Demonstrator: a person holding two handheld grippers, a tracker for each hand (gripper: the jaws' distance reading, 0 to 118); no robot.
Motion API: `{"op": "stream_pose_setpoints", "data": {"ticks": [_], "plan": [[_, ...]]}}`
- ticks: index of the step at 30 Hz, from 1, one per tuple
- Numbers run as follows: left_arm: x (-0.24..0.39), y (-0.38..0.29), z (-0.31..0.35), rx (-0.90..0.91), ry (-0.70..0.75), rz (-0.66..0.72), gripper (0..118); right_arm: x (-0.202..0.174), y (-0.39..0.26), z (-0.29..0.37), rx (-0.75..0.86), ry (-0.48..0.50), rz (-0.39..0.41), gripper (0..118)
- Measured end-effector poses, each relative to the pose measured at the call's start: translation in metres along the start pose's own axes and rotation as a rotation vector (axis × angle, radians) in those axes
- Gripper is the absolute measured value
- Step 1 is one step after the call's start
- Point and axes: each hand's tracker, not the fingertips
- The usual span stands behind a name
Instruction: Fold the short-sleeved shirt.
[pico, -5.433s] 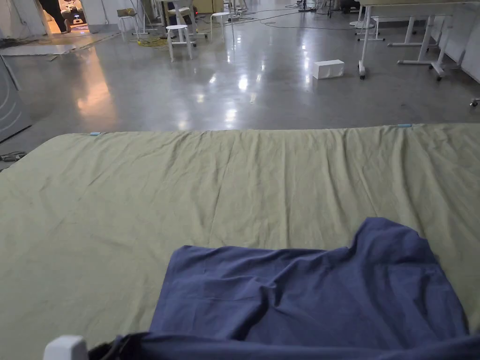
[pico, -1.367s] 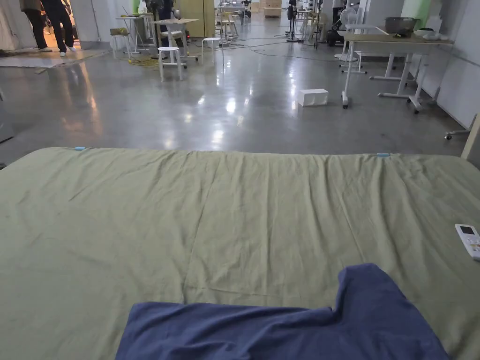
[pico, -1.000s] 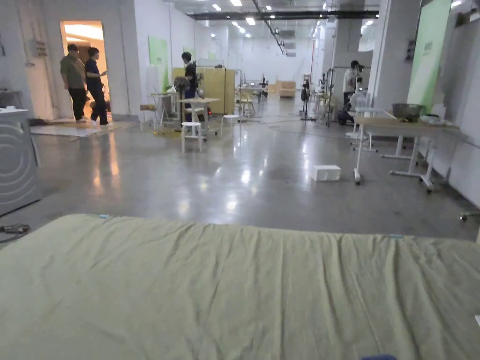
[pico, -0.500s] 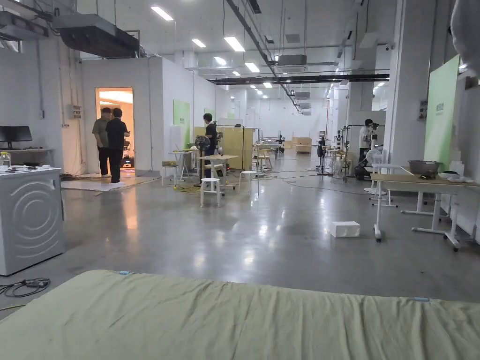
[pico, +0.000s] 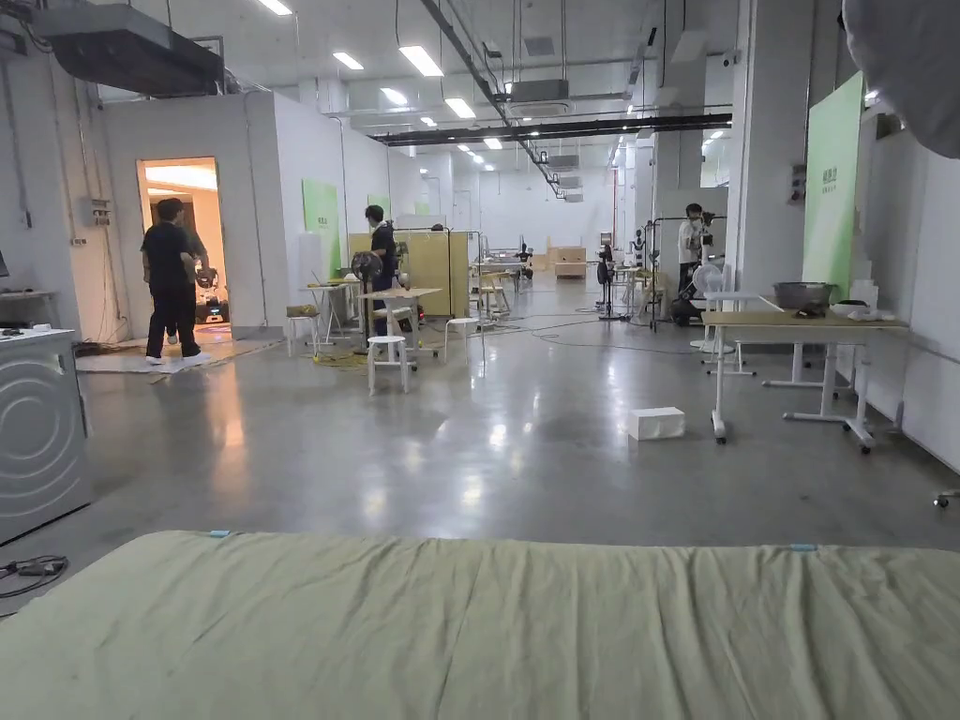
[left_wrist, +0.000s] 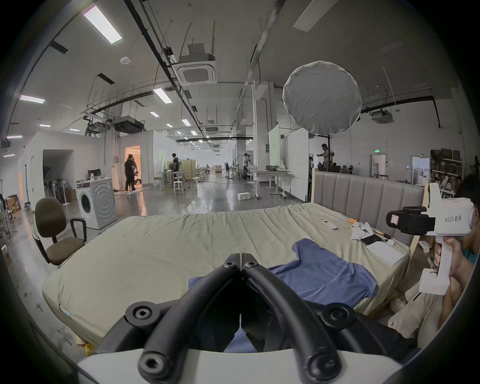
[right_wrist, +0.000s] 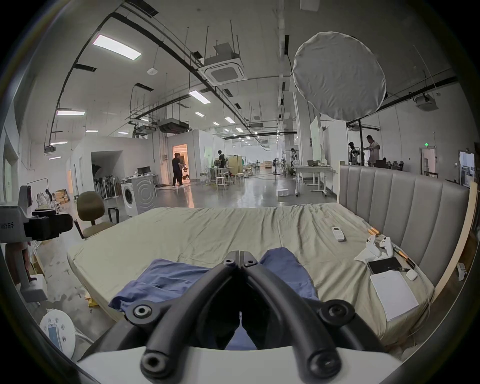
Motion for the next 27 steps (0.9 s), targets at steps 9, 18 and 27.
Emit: {"op": "stream_pose_setpoints", "data": {"ticks": [9,18,27], "plan": [[-0.013,-0.007,-0.029,-0.069,-0.007,0.025,0,0.007,-0.013,-0.011,-0.041,0.015,-0.064,0],[-0.066,-0.038,-0.117,-0.241,-0.073,0.188,0,0.022,-0.054,-0.015,-0.166,-0.023,-0.149,0],[-0.142,-0.114,-0.316,-0.614,0.034,0.317,86,0.057,-0.078,-0.024,-0.271,-0.095,-0.380,0]]}}
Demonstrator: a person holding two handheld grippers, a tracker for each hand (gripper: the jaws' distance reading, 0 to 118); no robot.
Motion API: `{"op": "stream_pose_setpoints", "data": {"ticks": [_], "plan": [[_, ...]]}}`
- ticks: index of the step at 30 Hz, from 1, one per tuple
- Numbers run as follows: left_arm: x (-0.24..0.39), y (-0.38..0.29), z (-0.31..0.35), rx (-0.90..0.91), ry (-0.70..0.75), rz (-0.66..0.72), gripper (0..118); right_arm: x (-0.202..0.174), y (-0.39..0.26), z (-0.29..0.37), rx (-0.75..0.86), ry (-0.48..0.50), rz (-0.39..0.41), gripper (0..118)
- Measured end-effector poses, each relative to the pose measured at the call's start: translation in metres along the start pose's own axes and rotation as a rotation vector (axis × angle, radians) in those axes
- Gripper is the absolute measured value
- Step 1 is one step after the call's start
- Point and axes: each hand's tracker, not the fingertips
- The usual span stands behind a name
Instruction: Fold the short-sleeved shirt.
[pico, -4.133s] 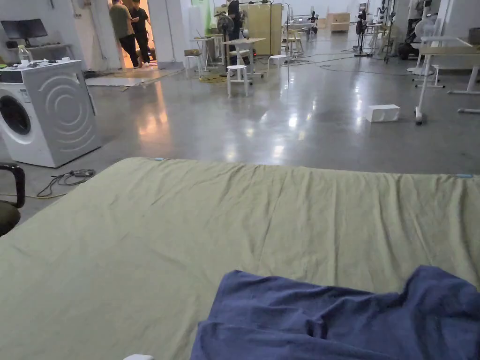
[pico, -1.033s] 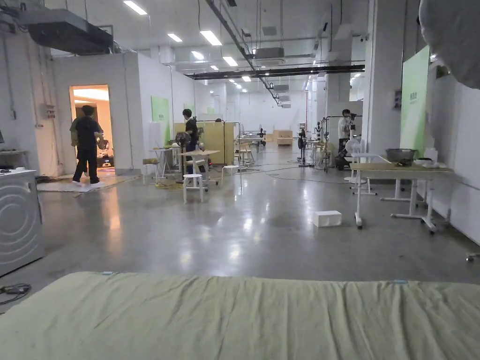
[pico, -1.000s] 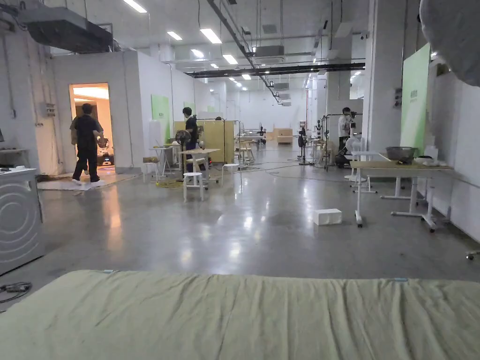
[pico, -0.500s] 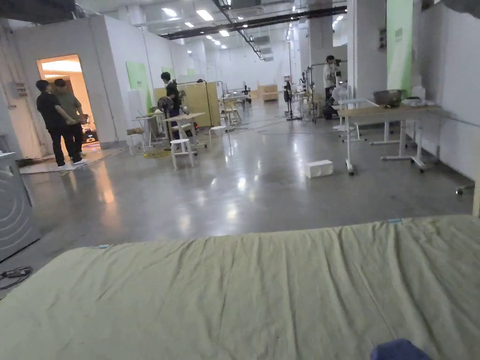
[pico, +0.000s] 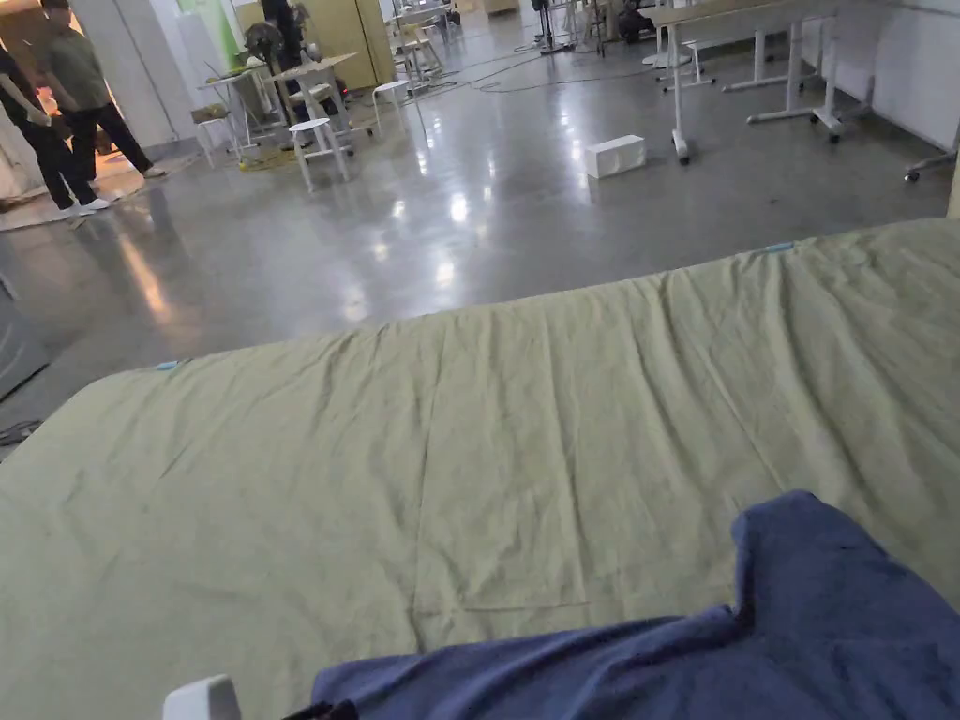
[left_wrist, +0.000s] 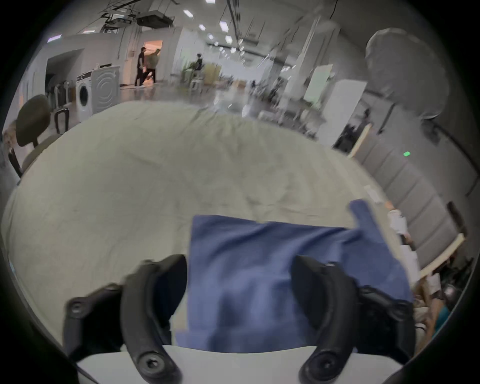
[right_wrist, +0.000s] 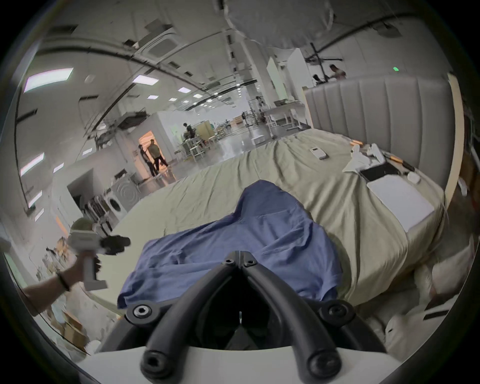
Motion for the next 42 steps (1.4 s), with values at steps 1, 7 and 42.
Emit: {"op": "stream_pose_setpoints", "data": {"ticks": [1,7,42], "plan": [[-0.005,0.006,-0.022,-0.012,0.044,0.003,86,0.004,0.001,0.002,0.005,-0.013,-0.019,0],[-0.021,0.035,-0.099,-0.041,0.122,0.029,86,0.022,0.004,0.008,0.004,-0.110,0.006,0],[0.015,0.026,-0.148,-0.175,0.195,-0.261,6,0.089,0.094,-0.382,-0.500,-0.234,0.403,1]]}}
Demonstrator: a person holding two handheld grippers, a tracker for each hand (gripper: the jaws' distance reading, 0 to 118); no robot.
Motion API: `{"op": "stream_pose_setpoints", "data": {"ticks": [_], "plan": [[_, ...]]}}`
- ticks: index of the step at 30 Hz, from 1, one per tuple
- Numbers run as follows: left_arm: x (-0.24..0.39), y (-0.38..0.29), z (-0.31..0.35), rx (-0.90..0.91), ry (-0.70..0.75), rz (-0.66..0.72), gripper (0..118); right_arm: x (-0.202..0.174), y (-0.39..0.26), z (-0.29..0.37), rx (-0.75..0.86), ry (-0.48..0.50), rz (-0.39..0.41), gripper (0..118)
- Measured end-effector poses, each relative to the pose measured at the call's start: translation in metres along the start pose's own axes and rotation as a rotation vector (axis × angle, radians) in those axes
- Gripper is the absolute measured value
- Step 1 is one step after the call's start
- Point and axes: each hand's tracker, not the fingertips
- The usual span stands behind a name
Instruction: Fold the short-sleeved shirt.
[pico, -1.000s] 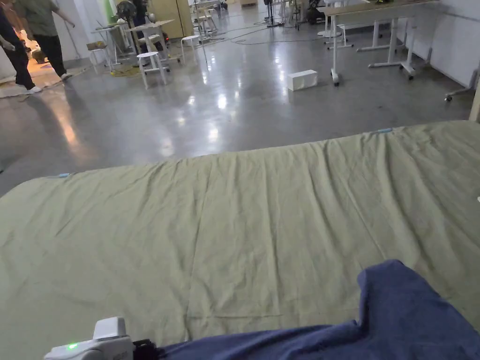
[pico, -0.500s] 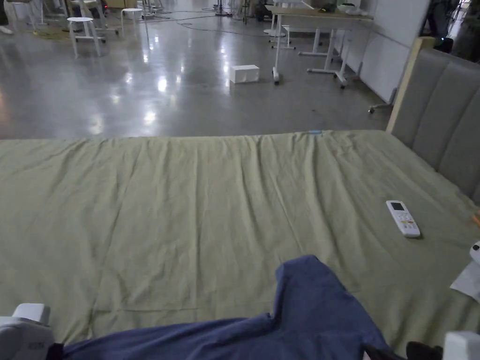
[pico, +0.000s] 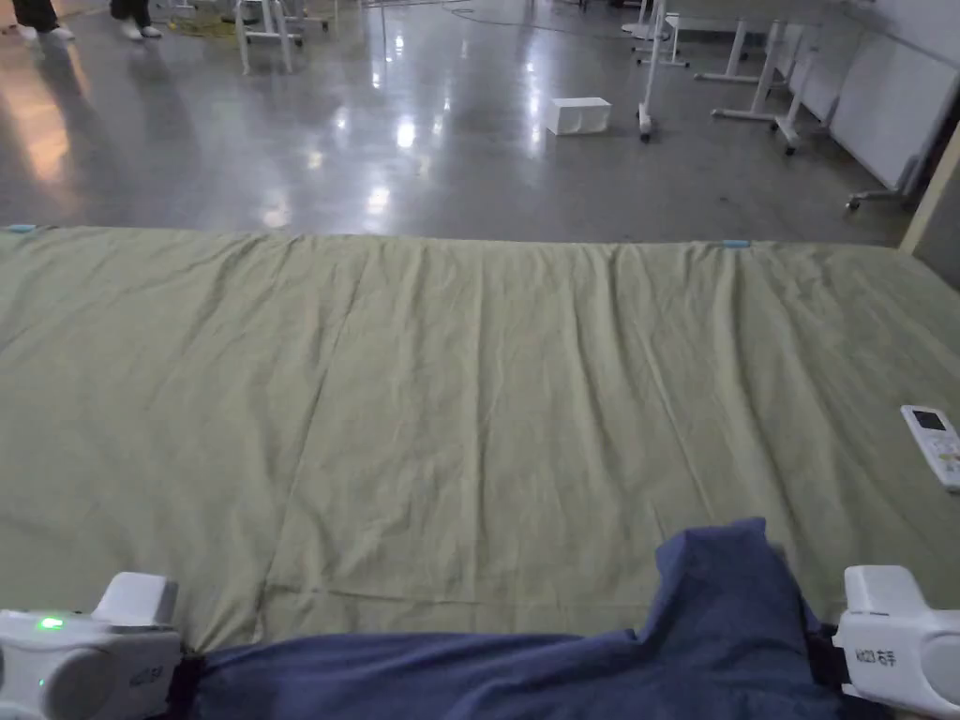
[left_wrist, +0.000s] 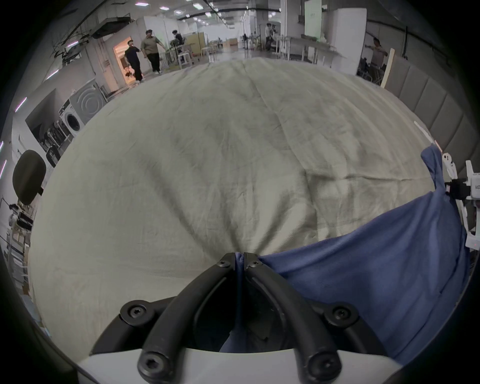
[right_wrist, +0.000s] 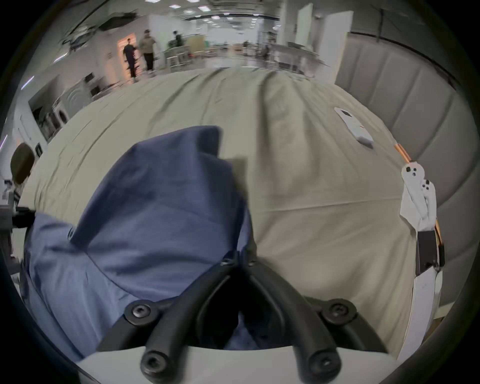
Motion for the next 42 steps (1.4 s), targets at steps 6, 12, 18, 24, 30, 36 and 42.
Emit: {"op": "stream_pose_setpoints", "data": {"ticks": [6,12,18,24,30,36,42], "plan": [[-0.055,0.002,0.043,0.080,-0.255,0.381,6,0.017,-0.010,0.057,0.216,0.096,-0.205,1],[-0.073,-0.058,0.168,0.226,-0.289,0.308,6,0.012,-0.081,0.183,0.350,0.127,-0.166,1],[-0.075,-0.155,0.223,0.167,-0.346,0.319,6,0.011,-0.168,0.244,0.351,0.125,-0.213,1],[-0.057,-0.217,0.201,0.061,-0.314,0.270,6,0.003,-0.223,0.235,0.219,0.103,-0.292,1],[-0.053,-0.243,0.182,0.087,-0.294,0.278,26,-0.003,-0.237,0.202,0.144,0.054,-0.227,10],[-0.073,-0.242,0.235,0.233,-0.156,0.306,97,-0.002,-0.229,0.241,0.236,-0.004,-0.199,77],[-0.038,-0.220,0.382,0.691,0.027,0.167,97,-0.028,-0.238,0.349,0.579,-0.036,-0.156,78]]}}
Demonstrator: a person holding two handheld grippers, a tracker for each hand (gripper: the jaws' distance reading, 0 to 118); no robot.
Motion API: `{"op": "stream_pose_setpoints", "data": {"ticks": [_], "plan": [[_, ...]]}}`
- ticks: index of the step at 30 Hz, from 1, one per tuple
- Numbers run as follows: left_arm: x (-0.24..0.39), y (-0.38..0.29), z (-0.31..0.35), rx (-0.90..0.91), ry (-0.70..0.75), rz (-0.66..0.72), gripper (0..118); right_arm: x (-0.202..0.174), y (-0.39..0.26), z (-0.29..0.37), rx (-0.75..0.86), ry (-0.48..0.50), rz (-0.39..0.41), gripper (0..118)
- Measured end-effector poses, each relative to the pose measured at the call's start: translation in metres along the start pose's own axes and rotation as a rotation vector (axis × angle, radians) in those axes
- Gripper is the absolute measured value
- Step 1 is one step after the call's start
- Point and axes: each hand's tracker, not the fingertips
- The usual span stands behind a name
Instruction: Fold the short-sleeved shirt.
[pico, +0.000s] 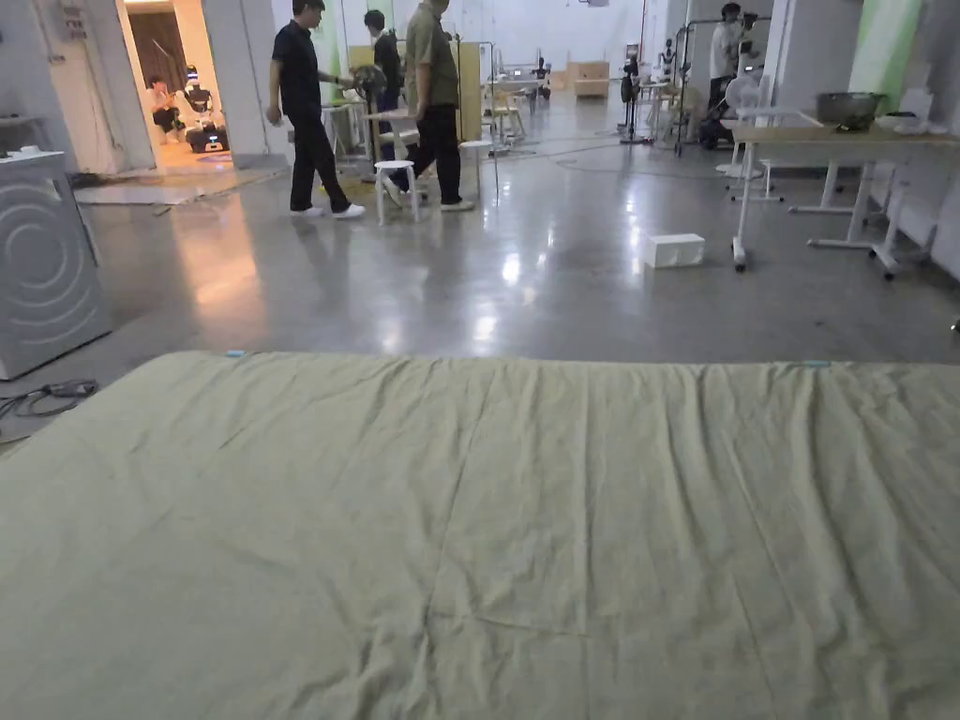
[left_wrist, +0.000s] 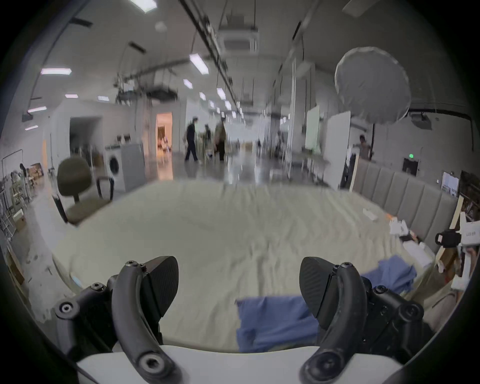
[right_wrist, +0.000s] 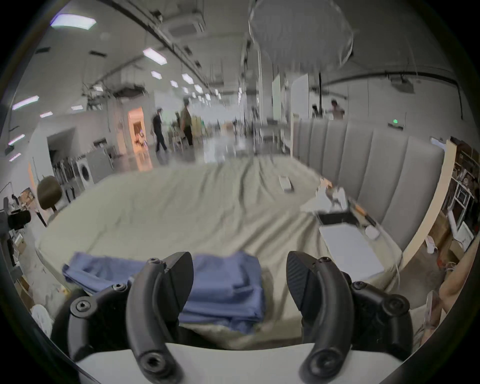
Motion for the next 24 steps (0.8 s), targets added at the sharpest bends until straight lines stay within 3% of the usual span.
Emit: {"op": "stream_pose_setpoints", "data": {"ticks": [4,6,8,9,10,12,13,14,15,17,19,24], "plan": [[0.044,0.035,0.046,0.146,-0.043,-0.005,97,-0.031,0.019,0.030,0.194,0.118,-0.009,78],[0.069,0.037,0.054,0.198,-0.058,-0.051,94,-0.045,0.028,0.032,0.199,0.126,-0.009,77],[0.090,0.040,0.061,0.243,-0.062,-0.098,90,-0.061,0.038,0.035,0.267,0.135,0.030,67],[0.100,0.040,0.063,0.239,-0.027,-0.089,83,-0.066,0.041,0.038,0.294,0.164,0.041,53],[0.107,0.039,0.064,0.231,-0.017,-0.082,66,-0.069,0.044,0.040,0.315,0.205,0.051,28],[0.118,0.037,0.067,0.224,-0.056,-0.088,60,-0.082,0.046,0.042,0.320,0.257,0.057,18],[0.122,0.037,0.069,0.224,-0.067,-0.082,46,-0.086,0.046,0.043,0.305,0.246,0.057,12],[0.126,0.036,0.070,0.223,-0.078,-0.079,20,-0.089,0.045,0.045,0.301,0.250,0.069,10],[0.123,0.036,0.071,0.219,-0.125,-0.091,5,-0.096,0.047,0.048,0.320,0.263,0.134,9],[0.124,0.035,0.075,0.218,-0.195,-0.123,4,-0.103,0.045,0.050,0.305,0.251,0.160,1],[0.130,0.039,0.076,0.205,-0.174,-0.148,0,-0.108,0.047,0.054,0.337,0.246,0.206,0],[0.130,0.043,0.077,0.203,-0.195,-0.138,0,-0.109,0.047,0.051,0.301,0.259,0.140,0]]}}
